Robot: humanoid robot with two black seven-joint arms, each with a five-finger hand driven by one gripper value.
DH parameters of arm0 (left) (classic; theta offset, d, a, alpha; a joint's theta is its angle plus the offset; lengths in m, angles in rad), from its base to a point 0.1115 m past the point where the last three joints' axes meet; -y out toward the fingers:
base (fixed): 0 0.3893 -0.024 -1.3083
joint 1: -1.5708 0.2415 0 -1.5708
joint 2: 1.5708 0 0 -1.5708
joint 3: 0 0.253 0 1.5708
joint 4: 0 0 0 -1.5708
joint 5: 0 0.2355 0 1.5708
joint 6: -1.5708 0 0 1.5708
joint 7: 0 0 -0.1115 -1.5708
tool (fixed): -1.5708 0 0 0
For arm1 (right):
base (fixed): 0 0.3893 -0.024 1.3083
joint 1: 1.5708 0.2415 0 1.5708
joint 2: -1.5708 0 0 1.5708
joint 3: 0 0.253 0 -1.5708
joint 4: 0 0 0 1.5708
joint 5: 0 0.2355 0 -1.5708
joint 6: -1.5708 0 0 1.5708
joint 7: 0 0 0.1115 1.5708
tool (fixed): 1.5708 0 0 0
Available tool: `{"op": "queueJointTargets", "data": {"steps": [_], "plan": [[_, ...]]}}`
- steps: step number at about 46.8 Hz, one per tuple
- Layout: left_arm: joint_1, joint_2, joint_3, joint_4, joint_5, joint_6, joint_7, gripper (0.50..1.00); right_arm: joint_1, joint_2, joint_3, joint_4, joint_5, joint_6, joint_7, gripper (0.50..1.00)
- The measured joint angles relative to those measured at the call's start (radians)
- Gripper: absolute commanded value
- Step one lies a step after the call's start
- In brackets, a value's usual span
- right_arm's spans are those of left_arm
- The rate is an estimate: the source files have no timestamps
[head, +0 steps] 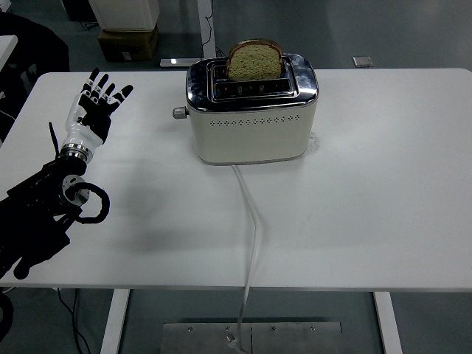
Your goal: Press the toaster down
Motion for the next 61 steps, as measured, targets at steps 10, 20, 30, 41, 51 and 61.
{"op": "queueJointTargets", "data": {"steps": [10, 20, 30, 41, 51, 61], "plan": [[0.010, -0.002, 0.000, -0.001, -0.004, -0.001, -0.001, 1.000, 0.000, 0.000, 0.000, 0.000, 0.000, 0.000, 0.000, 1.000], [0.017, -0.002, 0.000, -0.001, -0.005, -0.003, -0.002, 1.000, 0.000, 0.000, 0.000, 0.000, 0.000, 0.000, 0.000, 1.000], [0.015, 0.001, 0.000, -0.001, 0.001, -0.002, -0.004, 1.000, 0.000, 0.000, 0.000, 0.000, 0.000, 0.000, 0.000, 1.000], [0.004, 0.047, 0.002, -0.001, 0.146, -0.004, -0.001, 1.000, 0.000, 0.000, 0.000, 0.000, 0.000, 0.000, 0.000, 1.000], [0.012, 0.124, 0.008, -0.008, 0.236, -0.064, 0.001, 1.000, 0.000, 0.000, 0.000, 0.000, 0.000, 0.000, 0.000, 1.000], [0.014, 0.218, 0.010, -0.008, 0.388, -0.095, 0.005, 1.000, 0.000, 0.000, 0.000, 0.001, 0.000, 0.000, 0.000, 1.000]]}}
